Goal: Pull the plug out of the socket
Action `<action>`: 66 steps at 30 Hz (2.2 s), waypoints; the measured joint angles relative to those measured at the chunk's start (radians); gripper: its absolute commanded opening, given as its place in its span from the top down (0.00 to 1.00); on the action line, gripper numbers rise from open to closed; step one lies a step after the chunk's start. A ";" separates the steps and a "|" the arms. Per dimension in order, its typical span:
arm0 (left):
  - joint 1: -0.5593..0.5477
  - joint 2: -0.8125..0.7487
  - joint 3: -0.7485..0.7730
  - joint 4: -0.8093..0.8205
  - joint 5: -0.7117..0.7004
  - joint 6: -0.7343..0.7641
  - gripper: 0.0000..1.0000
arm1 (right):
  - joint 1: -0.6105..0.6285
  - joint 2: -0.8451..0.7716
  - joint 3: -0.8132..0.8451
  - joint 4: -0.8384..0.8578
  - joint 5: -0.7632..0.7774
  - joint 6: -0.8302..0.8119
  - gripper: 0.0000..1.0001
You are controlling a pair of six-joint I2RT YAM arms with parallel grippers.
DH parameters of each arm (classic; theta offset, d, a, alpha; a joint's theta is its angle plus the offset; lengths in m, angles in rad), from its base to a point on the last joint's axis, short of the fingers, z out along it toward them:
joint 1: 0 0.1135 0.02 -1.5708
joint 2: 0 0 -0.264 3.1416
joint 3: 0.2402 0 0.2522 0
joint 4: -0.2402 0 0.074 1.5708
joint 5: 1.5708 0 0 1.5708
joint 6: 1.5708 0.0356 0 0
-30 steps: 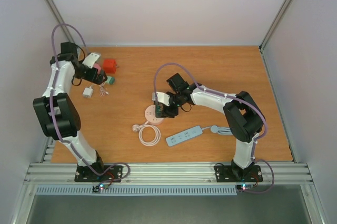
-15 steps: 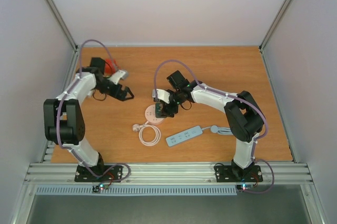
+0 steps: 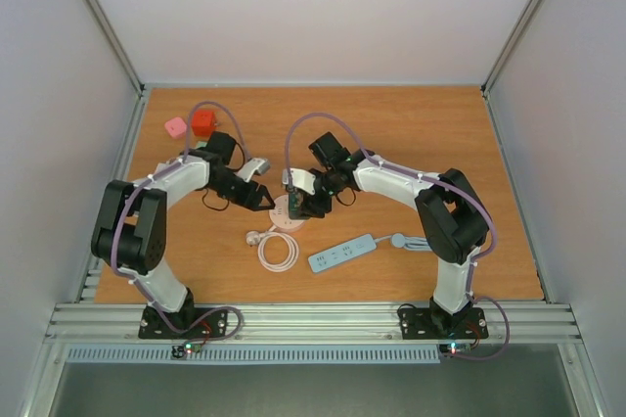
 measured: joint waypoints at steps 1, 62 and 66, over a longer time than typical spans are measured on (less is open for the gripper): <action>-0.009 0.002 0.000 0.012 -0.002 -0.008 0.41 | 0.001 0.000 0.000 -0.001 0.001 0.000 0.37; -0.134 0.106 0.053 0.069 -0.204 -0.032 0.69 | 0.037 -0.070 -0.094 0.109 0.059 0.095 0.94; -0.134 0.107 0.056 0.070 -0.204 -0.032 0.69 | 0.023 -0.046 -0.045 0.054 0.034 0.130 0.95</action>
